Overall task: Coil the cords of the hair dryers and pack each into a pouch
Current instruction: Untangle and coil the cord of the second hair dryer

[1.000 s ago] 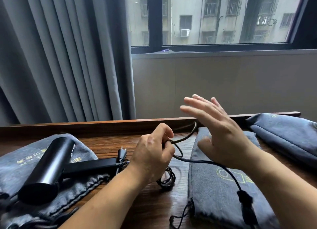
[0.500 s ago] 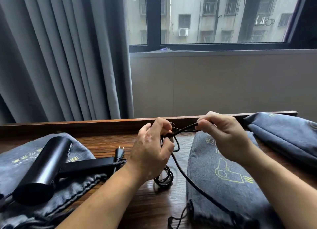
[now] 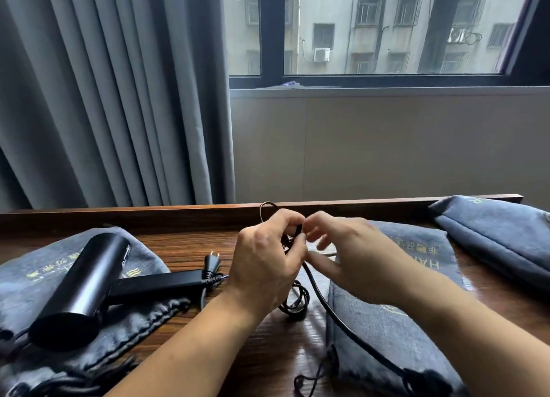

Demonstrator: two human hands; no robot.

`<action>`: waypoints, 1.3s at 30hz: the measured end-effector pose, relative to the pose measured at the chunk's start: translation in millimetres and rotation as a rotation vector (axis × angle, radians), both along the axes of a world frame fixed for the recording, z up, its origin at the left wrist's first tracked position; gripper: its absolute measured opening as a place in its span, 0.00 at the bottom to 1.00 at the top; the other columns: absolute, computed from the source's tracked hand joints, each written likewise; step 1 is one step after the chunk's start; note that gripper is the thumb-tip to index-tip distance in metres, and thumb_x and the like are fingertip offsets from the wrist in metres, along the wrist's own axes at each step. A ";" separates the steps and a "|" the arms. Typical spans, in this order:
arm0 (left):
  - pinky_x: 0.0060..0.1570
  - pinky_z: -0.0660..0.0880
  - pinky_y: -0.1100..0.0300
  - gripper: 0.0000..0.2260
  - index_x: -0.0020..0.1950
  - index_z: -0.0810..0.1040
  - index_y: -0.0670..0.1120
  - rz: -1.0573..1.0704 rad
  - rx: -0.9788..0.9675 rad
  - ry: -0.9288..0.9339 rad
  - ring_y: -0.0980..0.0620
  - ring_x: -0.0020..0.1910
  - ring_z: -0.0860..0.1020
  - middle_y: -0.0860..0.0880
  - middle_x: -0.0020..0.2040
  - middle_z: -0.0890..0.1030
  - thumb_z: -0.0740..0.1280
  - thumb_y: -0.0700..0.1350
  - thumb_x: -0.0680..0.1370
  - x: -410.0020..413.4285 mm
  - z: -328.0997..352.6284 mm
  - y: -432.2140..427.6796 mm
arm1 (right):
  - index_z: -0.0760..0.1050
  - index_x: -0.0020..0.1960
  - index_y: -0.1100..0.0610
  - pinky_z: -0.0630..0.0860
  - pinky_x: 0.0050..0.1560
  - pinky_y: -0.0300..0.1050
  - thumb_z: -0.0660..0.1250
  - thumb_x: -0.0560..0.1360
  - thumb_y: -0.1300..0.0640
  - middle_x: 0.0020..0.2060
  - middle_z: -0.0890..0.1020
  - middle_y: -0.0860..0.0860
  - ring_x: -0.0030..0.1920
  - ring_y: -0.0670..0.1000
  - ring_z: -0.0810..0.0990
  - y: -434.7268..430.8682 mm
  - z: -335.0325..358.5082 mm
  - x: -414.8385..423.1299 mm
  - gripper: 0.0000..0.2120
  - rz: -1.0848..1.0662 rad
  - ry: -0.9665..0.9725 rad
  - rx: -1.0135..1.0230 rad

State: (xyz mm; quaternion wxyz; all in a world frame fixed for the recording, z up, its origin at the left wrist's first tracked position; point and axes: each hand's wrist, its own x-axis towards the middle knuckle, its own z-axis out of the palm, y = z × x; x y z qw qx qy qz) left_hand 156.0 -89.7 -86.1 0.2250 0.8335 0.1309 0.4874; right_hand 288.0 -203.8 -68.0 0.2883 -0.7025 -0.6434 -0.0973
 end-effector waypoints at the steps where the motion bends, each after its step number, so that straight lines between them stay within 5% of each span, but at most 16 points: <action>1: 0.44 0.79 0.59 0.06 0.51 0.83 0.50 -0.009 -0.011 -0.022 0.59 0.41 0.83 0.56 0.41 0.85 0.73 0.42 0.76 0.1 0.9 -1.4 | 0.70 0.56 0.47 0.78 0.49 0.45 0.66 0.74 0.41 0.48 0.81 0.42 0.46 0.44 0.81 1.8 -1.1 -2.3 0.15 -0.013 -0.022 0.013; 4: 0.46 0.81 0.56 0.06 0.53 0.82 0.50 -0.031 -0.064 -0.070 0.58 0.42 0.84 0.55 0.42 0.85 0.72 0.44 0.76 1.2 2.1 -1.4 | 0.68 0.55 0.50 0.73 0.42 0.44 0.71 0.75 0.45 0.41 0.81 0.44 0.38 0.45 0.77 4.0 -5.6 1.4 0.17 -0.049 0.042 -0.005; 8: 0.50 0.80 0.60 0.08 0.55 0.83 0.51 -0.018 -0.055 -0.032 0.57 0.46 0.83 0.54 0.45 0.84 0.70 0.46 0.76 -1.7 0.8 5.0 | 0.81 0.46 0.49 0.69 0.35 0.42 0.72 0.76 0.46 0.28 0.76 0.43 0.30 0.45 0.72 3.4 -2.6 9.0 0.07 0.007 0.065 0.036; 11: 0.54 0.75 0.66 0.09 0.54 0.84 0.53 0.026 -0.023 0.010 0.59 0.51 0.81 0.58 0.48 0.83 0.70 0.46 0.75 -5.3 2.0 9.8 | 0.84 0.42 0.48 0.74 0.37 0.50 0.71 0.75 0.46 0.31 0.81 0.48 0.32 0.49 0.76 -6.8 6.6 21.5 0.07 0.055 0.246 0.119; 14: 0.47 0.80 0.62 0.10 0.54 0.84 0.52 -0.054 -0.162 0.018 0.57 0.46 0.82 0.57 0.46 0.84 0.70 0.41 0.76 -4.8 3.0 9.2 | 0.83 0.41 0.46 0.72 0.38 0.52 0.70 0.74 0.46 0.33 0.81 0.51 0.34 0.54 0.76 -17.3 12.9 30.8 0.06 0.126 0.391 0.214; 19: 0.43 0.81 0.58 0.09 0.54 0.83 0.52 -0.067 -0.242 0.102 0.55 0.39 0.84 0.55 0.44 0.83 0.68 0.42 0.76 -4.6 7.4 7.9 | 0.82 0.40 0.56 0.69 0.39 0.38 0.70 0.74 0.54 0.31 0.78 0.47 0.35 0.42 0.73 -22.0 12.4 37.5 0.07 0.271 0.677 0.285; 23: 0.41 0.80 0.63 0.10 0.50 0.82 0.51 -0.033 -0.285 0.139 0.58 0.35 0.84 0.53 0.47 0.82 0.66 0.39 0.75 -8.2 12.5 11.9 | 0.81 0.40 0.59 0.65 0.43 0.50 0.74 0.70 0.39 0.32 0.77 0.50 0.38 0.53 0.70 -24.0 11.3 50.9 0.21 0.297 0.794 0.313; 26: 0.37 0.79 0.65 0.10 0.44 0.81 0.49 0.024 -0.331 0.202 0.60 0.32 0.82 0.51 0.36 0.85 0.65 0.35 0.78 -11.4 14.6 16.6 | 0.80 0.36 0.58 0.68 0.44 0.43 0.70 0.73 0.54 0.32 0.75 0.52 0.38 0.51 0.71 -28.6 13.5 60.1 0.10 0.315 1.014 0.405; 28: 0.38 0.81 0.61 0.11 0.43 0.80 0.48 0.033 -0.373 0.231 0.58 0.33 0.83 0.51 0.36 0.85 0.63 0.34 0.77 -12.3 14.3 18.1 | 0.80 0.35 0.57 0.67 0.46 0.44 0.64 0.75 0.63 0.32 0.75 0.52 0.38 0.51 0.71 -27.0 12.5 64.0 0.12 0.252 1.072 0.440; 31: 0.34 0.80 0.62 0.13 0.43 0.77 0.48 -0.016 -0.421 0.282 0.54 0.34 0.83 0.51 0.41 0.84 0.59 0.31 0.77 -11.3 12.1 16.2 | 0.80 0.35 0.56 0.67 0.45 0.47 0.62 0.78 0.65 0.30 0.76 0.50 0.37 0.49 0.72 -18.5 6.8 64.1 0.15 0.103 0.923 0.381; 35: 0.36 0.79 0.59 0.13 0.45 0.74 0.49 -0.120 -0.474 0.279 0.52 0.32 0.81 0.51 0.42 0.83 0.58 0.32 0.79 -10.0 9.2 14.0 | 0.82 0.43 0.46 0.72 0.42 0.43 0.64 0.73 0.55 0.31 0.81 0.47 0.33 0.44 0.75 -14.6 3.2 47.7 0.09 -0.192 0.299 0.034; 39: 0.34 0.77 0.58 0.11 0.47 0.73 0.45 -0.239 -0.594 0.221 0.51 0.33 0.78 0.46 0.43 0.83 0.57 0.32 0.81 -7.3 4.9 9.6 | 0.77 0.54 0.46 0.59 0.73 0.48 0.51 0.74 0.47 0.45 0.86 0.44 0.49 0.46 0.80 -3.9 -2.1 18.5 0.18 -0.192 -0.056 -0.245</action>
